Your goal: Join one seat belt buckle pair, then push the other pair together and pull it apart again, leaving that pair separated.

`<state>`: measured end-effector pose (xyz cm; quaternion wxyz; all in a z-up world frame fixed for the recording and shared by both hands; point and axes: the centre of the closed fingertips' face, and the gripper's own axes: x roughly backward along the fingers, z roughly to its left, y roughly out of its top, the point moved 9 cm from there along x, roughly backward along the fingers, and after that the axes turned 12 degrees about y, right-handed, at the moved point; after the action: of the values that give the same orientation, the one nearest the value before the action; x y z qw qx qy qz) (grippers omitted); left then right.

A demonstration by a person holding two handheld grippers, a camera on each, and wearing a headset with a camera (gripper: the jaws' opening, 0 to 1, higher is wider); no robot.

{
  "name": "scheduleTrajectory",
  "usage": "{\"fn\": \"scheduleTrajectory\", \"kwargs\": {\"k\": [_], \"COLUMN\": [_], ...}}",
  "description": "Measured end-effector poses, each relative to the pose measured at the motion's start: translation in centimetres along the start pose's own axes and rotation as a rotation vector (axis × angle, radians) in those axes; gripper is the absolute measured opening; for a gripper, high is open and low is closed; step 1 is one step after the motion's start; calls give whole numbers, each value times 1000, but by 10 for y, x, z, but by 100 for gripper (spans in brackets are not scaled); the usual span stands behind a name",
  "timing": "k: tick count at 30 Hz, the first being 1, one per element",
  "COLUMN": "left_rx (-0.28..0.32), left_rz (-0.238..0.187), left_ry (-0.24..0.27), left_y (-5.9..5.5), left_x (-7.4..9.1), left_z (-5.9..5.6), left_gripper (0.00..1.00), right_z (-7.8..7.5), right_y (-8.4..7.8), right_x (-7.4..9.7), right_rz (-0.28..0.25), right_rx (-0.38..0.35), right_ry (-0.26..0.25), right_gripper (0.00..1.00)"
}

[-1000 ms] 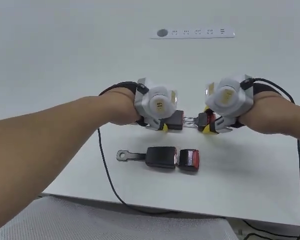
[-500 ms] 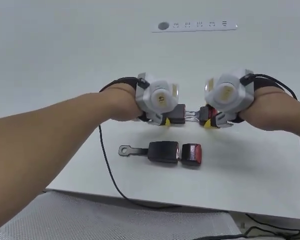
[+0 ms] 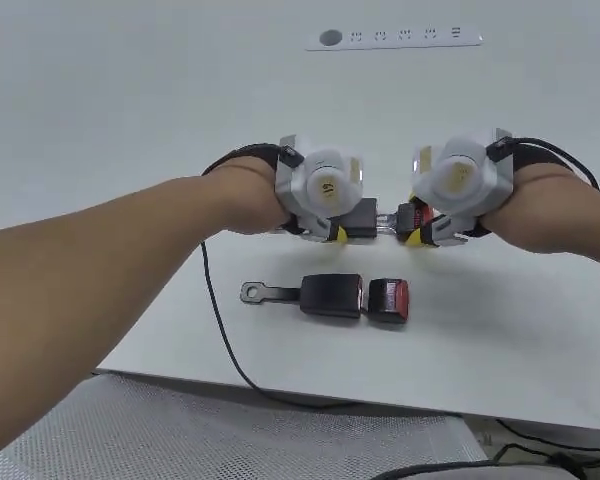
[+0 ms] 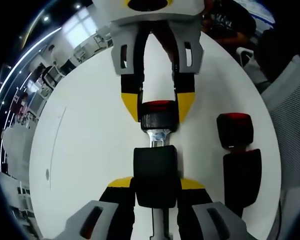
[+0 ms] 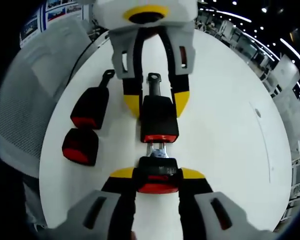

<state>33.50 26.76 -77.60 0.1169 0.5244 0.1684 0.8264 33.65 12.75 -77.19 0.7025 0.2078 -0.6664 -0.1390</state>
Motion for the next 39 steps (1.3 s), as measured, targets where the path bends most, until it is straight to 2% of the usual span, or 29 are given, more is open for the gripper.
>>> {"fn": "scheduleTrajectory", "kwargs": {"k": [8,13,20,29,35,39], "left_rx": [-11,-11,1,16,32,38], "left_rz": [-20,-21,-16,-18,-5,-11], "left_ry": [3,10,15,27,35,33], "left_y": [-1,-2,-3,-4,-4,-5], "left_x": [2,1,1,1,1,2], "left_z": [0,1,2,1,0,0], "left_gripper": [32,32,31,31,32,32], "right_z": [0,0,-2,-2,-5,-5], "right_y": [1,9,17,14,8,7], "right_x": [-2,-6,-10,-10,-6,-5], "right_rz": [-5,1,-16,-32,-26,-15], "right_rx": [6,2,3,-4,7,9], "right_ry": [6,8,3,7,11,10], "right_gripper": [30,30,29,30,30,30]}}
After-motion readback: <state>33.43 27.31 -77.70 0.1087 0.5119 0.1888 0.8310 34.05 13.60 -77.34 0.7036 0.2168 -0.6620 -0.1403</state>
